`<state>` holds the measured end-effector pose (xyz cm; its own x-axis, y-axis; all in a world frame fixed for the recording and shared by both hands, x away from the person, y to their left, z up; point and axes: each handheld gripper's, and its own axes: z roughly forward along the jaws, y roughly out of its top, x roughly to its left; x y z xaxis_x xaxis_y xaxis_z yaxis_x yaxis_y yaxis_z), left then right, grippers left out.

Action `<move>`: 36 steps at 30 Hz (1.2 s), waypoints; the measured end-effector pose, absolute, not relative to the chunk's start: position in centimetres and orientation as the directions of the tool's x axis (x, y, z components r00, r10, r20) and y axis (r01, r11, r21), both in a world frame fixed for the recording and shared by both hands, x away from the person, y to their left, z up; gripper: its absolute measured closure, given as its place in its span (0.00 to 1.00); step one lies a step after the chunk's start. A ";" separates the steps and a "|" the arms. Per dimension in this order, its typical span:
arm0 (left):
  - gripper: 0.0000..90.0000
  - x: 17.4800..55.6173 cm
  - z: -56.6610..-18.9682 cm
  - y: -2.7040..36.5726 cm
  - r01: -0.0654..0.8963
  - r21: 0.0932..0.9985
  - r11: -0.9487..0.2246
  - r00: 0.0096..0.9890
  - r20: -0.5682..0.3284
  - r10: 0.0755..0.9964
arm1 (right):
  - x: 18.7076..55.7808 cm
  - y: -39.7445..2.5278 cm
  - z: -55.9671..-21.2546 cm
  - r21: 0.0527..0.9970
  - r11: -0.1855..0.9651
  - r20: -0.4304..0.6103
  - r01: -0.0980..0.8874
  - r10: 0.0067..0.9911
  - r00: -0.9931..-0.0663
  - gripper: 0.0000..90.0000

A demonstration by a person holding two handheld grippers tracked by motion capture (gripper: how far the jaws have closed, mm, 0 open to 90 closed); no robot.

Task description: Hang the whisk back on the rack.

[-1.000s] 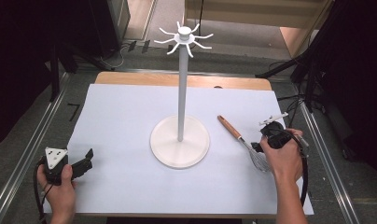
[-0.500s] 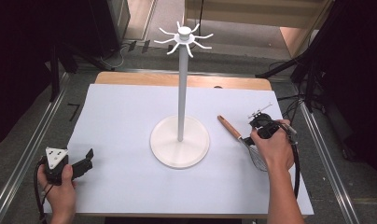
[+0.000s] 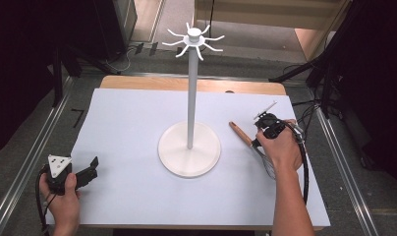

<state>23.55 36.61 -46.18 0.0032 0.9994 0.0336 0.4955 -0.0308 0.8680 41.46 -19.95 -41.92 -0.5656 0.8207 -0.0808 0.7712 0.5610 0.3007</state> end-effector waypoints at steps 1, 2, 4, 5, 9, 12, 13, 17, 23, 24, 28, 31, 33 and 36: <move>0.16 23.5 -46.2 36.6 0.495 0.868 -0.030 0.005 0.032 0.999 | 41.6 -19.8 -42.0 0.297 0.560 -0.073 0.774 0.821 -0.566 0.44; 0.16 23.5 -46.2 36.7 0.496 0.868 -0.030 0.005 0.032 0.999 | 41.8 -19.8 -42.0 0.291 0.562 -0.071 0.774 0.820 -0.568 0.45; 0.16 23.5 -46.2 36.7 0.495 0.868 -0.030 0.005 0.031 0.999 | 42.0 -19.5 -42.2 0.288 0.558 -0.057 0.778 0.821 -0.568 0.47; 0.16 23.5 -46.2 36.7 0.495 0.868 -0.030 0.005 0.031 0.999 | 42.1 -19.4 -42.2 0.285 0.557 -0.053 0.780 0.822 -0.567 0.48; 0.16 23.5 -46.2 36.7 0.496 0.868 -0.028 0.005 0.030 1.000 | 42.6 -18.9 -42.6 0.270 0.571 -0.048 0.775 0.812 -0.582 0.52; 0.16 23.5 -46.2 36.7 0.496 0.868 -0.029 0.005 0.031 1.000 | 42.8 -18.6 -42.9 0.261 0.574 -0.032 0.776 0.809 -0.587 0.56; 0.16 23.5 -46.2 36.7 0.496 0.868 -0.029 0.005 0.031 1.000 | 42.9 -18.5 -43.0 0.258 0.576 -0.027 0.775 0.807 -0.591 0.58; 0.16 23.5 -46.2 36.7 0.496 0.868 -0.032 0.006 0.033 0.999 | 43.0 -18.2 -43.3 0.249 0.583 -0.020 0.774 0.802 -0.598 0.60; 0.16 23.5 -46.2 36.7 0.496 0.868 -0.030 0.005 0.032 0.999 | 43.3 -17.9 -43.7 0.232 0.586 -0.015 0.776 0.800 -0.600 0.64; 0.16 23.6 -46.2 36.7 0.496 0.868 -0.029 0.005 0.031 1.000 | 43.3 -17.8 -43.8 0.236 0.581 -0.009 0.779 0.803 -0.596 0.65; 0.16 23.6 -46.2 36.7 0.496 0.868 -0.027 0.004 0.029 1.000 | 43.6 -17.6 -44.0 0.228 0.576 0.005 0.785 0.805 -0.593 0.69; 0.16 23.6 -46.2 36.7 0.496 0.868 -0.028 0.004 0.030 1.000 | 43.8 -17.5 -44.2 0.225 0.579 0.008 0.784 0.803 -0.596 0.71; 0.16 23.6 -46.2 36.7 0.496 0.868 -0.028 0.004 0.030 1.000 | 43.8 -17.4 -44.3 0.220 0.583 0.005 0.782 0.801 -0.598 0.73; 0.16 23.6 -46.2 36.7 0.496 0.868 -0.028 0.005 0.029 1.000 | 43.9 -17.2 -44.5 0.215 0.585 0.012 0.782 0.799 -0.601 0.76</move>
